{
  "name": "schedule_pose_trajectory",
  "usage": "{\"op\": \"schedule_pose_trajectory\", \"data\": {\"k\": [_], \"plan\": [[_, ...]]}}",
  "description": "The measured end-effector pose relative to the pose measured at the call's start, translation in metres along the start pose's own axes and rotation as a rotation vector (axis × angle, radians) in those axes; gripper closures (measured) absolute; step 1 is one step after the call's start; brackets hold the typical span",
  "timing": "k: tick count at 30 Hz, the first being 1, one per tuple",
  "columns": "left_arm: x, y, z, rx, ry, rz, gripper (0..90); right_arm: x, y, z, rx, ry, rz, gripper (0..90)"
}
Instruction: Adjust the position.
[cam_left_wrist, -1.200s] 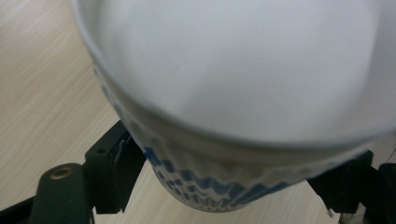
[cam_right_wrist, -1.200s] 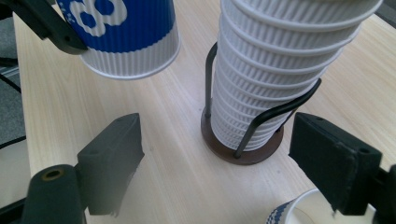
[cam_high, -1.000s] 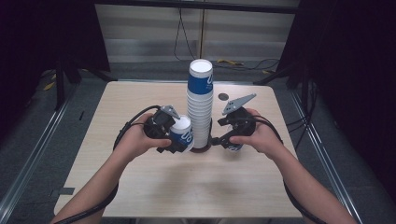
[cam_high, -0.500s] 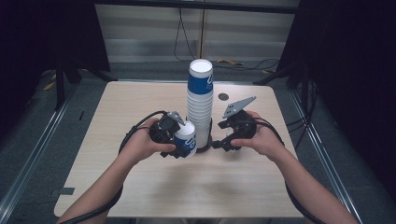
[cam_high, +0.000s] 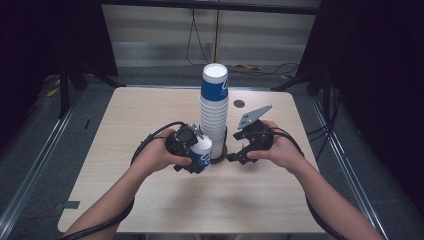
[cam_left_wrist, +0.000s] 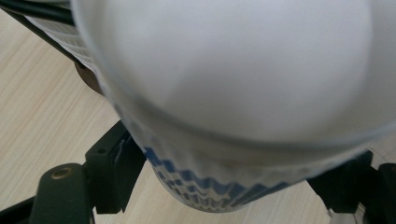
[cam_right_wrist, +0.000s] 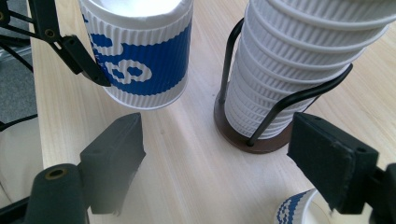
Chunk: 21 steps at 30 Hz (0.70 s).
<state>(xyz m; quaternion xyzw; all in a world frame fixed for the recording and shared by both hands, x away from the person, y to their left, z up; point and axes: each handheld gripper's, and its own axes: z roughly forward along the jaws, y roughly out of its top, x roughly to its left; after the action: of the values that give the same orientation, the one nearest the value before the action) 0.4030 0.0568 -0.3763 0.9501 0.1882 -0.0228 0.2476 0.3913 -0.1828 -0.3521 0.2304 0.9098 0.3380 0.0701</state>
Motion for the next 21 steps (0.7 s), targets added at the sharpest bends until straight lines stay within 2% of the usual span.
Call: {"op": "schedule_pose_trajectory", "data": {"k": [7,15,21], "plan": [[0.001,0.002,0.004,0.034,-0.005,-0.004,21.2,0.001,0.000,0.000,0.006,0.004,-0.003,17.5],[0.001,0.007,0.006,0.107,-0.001,0.023,21.2,0.005,0.000,0.003,0.000,0.015,-0.014,17.5],[-0.001,0.010,0.008,0.109,-0.003,0.035,21.2,0.009,0.002,0.005,0.002,0.033,-0.028,17.5]]}}
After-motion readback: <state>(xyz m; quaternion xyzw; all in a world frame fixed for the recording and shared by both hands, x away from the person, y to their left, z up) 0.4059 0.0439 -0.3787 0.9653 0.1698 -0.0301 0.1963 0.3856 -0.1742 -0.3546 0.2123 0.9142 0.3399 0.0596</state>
